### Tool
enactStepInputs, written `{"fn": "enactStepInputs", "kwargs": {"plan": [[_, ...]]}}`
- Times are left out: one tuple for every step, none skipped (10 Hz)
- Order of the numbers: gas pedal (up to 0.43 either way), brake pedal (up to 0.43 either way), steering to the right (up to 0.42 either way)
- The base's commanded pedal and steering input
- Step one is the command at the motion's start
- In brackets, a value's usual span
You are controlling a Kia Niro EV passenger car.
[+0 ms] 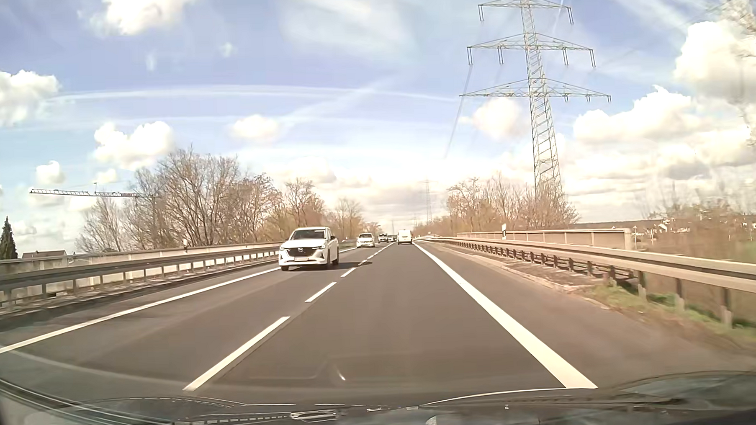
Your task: Follow the waypoints while adhering to traffic rules and regulations
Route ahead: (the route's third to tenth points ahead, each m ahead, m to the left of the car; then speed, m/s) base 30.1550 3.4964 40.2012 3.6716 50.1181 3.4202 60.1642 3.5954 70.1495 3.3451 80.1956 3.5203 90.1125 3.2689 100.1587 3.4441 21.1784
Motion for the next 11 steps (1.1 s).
{"fn": "enactStepInputs", "kwargs": {"plan": [[0.0,0.0,0.0],[0.0,0.0,0.0],[0.0,0.0,0.0],[0.0,0.0,0.0],[0.0,0.0,0.0],[0.0,0.0,-0.001],[0.0,0.0,-0.001],[0.0,0.0,-0.001],[0.0,0.0,-0.001],[0.0,0.0,-0.001],[0.0,0.0,-0.001]]}}
